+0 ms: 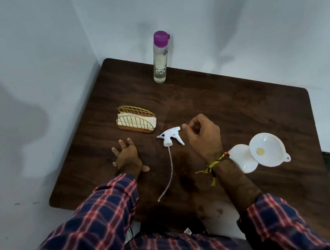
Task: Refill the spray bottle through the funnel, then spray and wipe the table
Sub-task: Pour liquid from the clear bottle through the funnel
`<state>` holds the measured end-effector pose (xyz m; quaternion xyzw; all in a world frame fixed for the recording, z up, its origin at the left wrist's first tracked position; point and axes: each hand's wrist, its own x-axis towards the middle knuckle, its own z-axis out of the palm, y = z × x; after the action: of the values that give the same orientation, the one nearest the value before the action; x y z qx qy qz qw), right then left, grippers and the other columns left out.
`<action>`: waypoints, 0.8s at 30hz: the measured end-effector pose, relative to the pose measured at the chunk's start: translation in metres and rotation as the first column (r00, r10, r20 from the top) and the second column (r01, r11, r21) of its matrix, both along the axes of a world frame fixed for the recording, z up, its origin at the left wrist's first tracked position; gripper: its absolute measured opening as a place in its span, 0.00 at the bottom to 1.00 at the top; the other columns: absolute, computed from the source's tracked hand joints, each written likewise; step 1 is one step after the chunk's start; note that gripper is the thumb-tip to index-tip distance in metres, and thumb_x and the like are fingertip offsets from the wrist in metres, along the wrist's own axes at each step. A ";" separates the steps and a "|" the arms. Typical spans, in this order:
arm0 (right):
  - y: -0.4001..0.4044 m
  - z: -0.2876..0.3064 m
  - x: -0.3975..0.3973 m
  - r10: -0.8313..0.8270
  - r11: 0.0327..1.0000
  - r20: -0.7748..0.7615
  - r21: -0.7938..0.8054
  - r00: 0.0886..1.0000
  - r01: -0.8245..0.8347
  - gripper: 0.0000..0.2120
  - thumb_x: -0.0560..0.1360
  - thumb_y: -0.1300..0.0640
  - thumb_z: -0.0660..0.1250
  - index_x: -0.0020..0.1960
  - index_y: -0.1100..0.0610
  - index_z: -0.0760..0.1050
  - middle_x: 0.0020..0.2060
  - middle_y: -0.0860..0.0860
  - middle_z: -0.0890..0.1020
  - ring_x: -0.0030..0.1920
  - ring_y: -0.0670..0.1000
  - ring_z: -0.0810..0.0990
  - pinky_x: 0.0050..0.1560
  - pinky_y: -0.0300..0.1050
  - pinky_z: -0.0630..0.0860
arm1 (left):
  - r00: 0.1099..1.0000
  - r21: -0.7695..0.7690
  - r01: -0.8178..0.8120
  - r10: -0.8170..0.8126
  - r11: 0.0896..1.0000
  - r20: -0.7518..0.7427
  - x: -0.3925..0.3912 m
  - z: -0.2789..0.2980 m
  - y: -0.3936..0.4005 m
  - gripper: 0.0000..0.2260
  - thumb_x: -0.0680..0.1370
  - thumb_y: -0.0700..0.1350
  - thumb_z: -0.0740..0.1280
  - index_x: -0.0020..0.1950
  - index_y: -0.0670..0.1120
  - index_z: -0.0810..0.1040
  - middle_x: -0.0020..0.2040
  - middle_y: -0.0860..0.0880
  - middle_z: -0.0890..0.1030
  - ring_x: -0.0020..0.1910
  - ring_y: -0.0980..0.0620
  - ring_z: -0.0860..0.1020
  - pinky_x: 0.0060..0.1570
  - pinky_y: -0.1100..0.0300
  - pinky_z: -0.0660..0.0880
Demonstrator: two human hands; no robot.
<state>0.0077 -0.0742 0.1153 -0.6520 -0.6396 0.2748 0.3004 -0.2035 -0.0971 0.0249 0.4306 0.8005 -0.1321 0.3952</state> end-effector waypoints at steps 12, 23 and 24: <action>0.116 -0.013 -0.067 -0.152 0.988 -0.112 -0.041 0.982 0.148 0.07 0.74 0.54 0.71 0.47 0.57 0.79 0.38 0.47 0.81 0.41 0.48 0.79 0.46 0.43 0.76 | 0.999 -0.058 -0.002 0.004 0.998 0.032 -0.008 -0.017 0.013 0.66 0.59 0.47 0.84 0.78 0.52 0.35 0.79 0.46 0.35 0.76 0.33 0.38 0.67 0.29 0.57; 0.261 -0.011 -0.126 -0.157 0.981 -0.202 -0.149 0.967 0.128 0.33 0.67 0.53 0.78 0.67 0.59 0.69 0.59 0.54 0.80 0.57 0.53 0.80 0.57 0.40 0.74 | 0.997 -0.019 0.023 -0.022 1.000 0.068 -0.015 -0.027 0.009 0.65 0.61 0.50 0.82 0.78 0.51 0.34 0.79 0.46 0.35 0.75 0.32 0.36 0.67 0.29 0.58; 0.266 -0.013 -0.129 -0.150 0.981 -0.204 -0.151 0.967 0.120 0.32 0.67 0.54 0.78 0.66 0.59 0.70 0.59 0.54 0.80 0.58 0.53 0.80 0.59 0.41 0.75 | 0.997 -0.023 0.027 -0.025 0.999 0.072 -0.016 -0.027 0.010 0.65 0.61 0.50 0.82 0.78 0.51 0.34 0.79 0.46 0.35 0.75 0.32 0.36 0.67 0.29 0.58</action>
<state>-0.1210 0.1922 0.1020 -0.6799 -0.5370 0.3657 0.3401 -0.2196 -0.0872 -0.0023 0.4408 0.7785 -0.1313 0.4270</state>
